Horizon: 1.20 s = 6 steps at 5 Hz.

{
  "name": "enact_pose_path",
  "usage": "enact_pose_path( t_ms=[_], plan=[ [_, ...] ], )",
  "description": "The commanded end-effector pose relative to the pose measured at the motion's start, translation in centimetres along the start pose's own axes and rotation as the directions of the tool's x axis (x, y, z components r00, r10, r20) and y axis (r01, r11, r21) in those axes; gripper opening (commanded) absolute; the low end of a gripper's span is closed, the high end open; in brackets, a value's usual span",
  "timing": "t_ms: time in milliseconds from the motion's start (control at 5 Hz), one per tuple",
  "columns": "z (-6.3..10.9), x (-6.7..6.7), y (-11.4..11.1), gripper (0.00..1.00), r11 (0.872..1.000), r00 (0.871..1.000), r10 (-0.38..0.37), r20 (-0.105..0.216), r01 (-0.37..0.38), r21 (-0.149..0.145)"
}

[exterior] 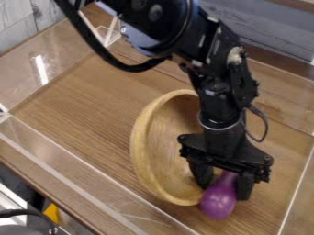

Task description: Remove the purple eggplant from inside the brown bowl and put it on the table

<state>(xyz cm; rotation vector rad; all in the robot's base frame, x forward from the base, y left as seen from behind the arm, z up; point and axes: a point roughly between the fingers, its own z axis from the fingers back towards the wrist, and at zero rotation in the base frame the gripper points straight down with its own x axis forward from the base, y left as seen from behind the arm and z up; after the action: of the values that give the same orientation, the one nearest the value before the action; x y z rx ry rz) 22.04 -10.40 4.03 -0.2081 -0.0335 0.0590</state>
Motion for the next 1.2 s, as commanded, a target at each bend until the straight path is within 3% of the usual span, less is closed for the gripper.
enact_pose_path(
  t_ms=[0, 1000],
  plan=[
    [1.4, 0.4, 0.1, 1.0, 1.0, 0.999, 0.003, 0.034, -0.002, -0.008],
    [1.2, 0.5, 1.3, 1.0, 0.999, 0.999, 0.039, 0.034, -0.04, 0.034]
  ],
)
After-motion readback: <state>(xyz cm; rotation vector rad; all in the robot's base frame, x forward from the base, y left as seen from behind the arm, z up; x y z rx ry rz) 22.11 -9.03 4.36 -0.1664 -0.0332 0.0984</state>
